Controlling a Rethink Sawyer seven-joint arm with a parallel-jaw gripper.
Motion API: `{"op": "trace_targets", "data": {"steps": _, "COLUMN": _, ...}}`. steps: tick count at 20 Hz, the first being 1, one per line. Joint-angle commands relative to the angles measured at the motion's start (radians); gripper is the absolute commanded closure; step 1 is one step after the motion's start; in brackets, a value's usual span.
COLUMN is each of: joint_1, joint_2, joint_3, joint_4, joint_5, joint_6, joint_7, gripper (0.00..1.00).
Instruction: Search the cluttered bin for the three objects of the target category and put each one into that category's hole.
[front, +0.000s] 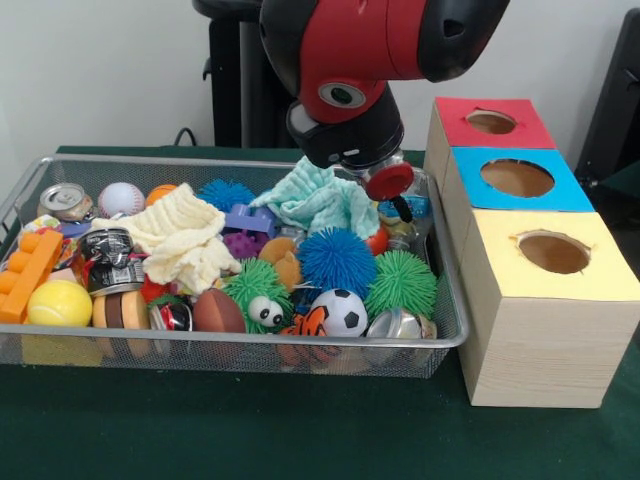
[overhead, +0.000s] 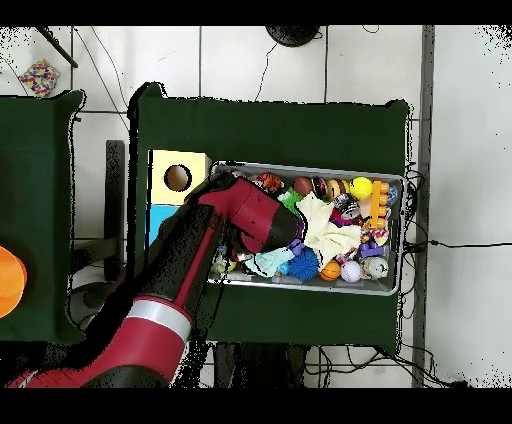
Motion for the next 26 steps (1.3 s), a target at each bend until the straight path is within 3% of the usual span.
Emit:
{"op": "trace_targets", "data": {"steps": 1, "joint_1": 0.002, "joint_2": 0.072, "joint_3": 0.107, "joint_4": 0.004, "joint_5": -0.022, "joint_6": -0.042, "joint_7": 0.139, "gripper": 0.00}}
{"op": "trace_targets", "data": {"steps": 7, "joint_1": -0.003, "joint_2": 0.064, "joint_3": 0.112, "joint_4": 0.008, "joint_5": -0.009, "joint_6": -0.042, "joint_7": 0.125, "gripper": 0.00}}
{"op": "trace_targets", "data": {"steps": 8, "joint_1": -0.004, "joint_2": 0.063, "joint_3": 0.112, "joint_4": 0.008, "joint_5": -0.008, "joint_6": -0.042, "joint_7": 0.125, "gripper": 1.00}}
{"op": "trace_targets", "data": {"steps": 23, "joint_1": -0.006, "joint_2": 0.051, "joint_3": 0.113, "joint_4": 0.014, "joint_5": 0.004, "joint_6": -0.036, "joint_7": 0.105, "gripper": 1.00}}
{"op": "trace_targets", "data": {"steps": 26, "joint_1": -0.012, "joint_2": 0.009, "joint_3": 0.103, "joint_4": 0.037, "joint_5": 0.007, "joint_6": -0.065, "joint_7": 0.079, "gripper": 1.00}}
